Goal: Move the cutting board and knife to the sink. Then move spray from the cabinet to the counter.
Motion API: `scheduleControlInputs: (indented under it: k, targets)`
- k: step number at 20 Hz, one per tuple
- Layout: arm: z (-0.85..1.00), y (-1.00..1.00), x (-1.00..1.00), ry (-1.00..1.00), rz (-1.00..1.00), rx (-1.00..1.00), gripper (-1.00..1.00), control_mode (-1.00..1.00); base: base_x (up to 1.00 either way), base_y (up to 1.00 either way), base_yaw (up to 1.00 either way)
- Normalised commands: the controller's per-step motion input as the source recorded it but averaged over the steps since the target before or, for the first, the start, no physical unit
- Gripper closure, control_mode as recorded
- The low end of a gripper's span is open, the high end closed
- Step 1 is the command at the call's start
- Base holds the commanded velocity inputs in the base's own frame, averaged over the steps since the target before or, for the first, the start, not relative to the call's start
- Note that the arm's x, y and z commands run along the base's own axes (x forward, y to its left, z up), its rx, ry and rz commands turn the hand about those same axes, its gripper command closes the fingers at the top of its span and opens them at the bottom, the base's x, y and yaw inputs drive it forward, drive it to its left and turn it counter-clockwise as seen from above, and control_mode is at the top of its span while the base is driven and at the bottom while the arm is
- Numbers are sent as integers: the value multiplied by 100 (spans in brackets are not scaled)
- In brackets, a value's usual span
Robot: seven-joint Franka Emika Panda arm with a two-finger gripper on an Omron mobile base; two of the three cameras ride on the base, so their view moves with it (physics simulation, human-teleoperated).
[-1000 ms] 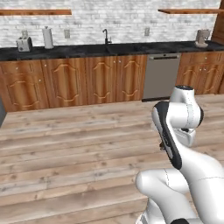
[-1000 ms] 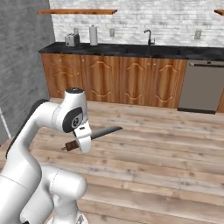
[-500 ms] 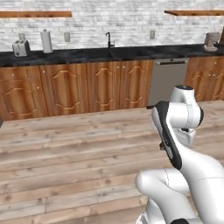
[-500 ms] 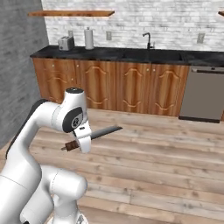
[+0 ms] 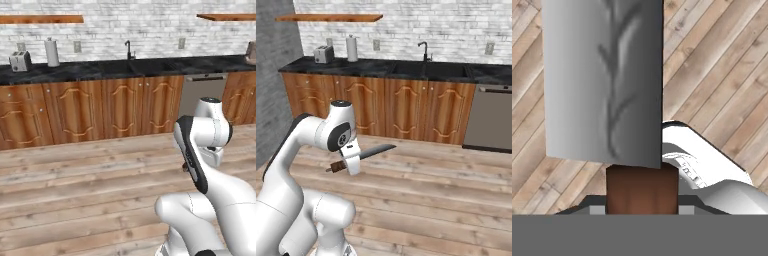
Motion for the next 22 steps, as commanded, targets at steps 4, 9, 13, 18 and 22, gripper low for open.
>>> scheduleControlInputs:
  k: [4, 9, 13, 18, 22]
  targets:
    - [0, 0, 0, 0, 0, 0, 100, 100, 80, -5, 2]
    - [0, 0, 0, 0, 0, 0, 100, 100, 79, -4, 2]
    - [0, 0, 0, 0, 0, 0, 100, 100, 79, -5, 2]
    - [0, 0, 0, 0, 0, 0, 100, 100, 77, -9, 2]
    - [0, 0, 0, 0, 0, 0, 100, 100, 78, -12, 3]
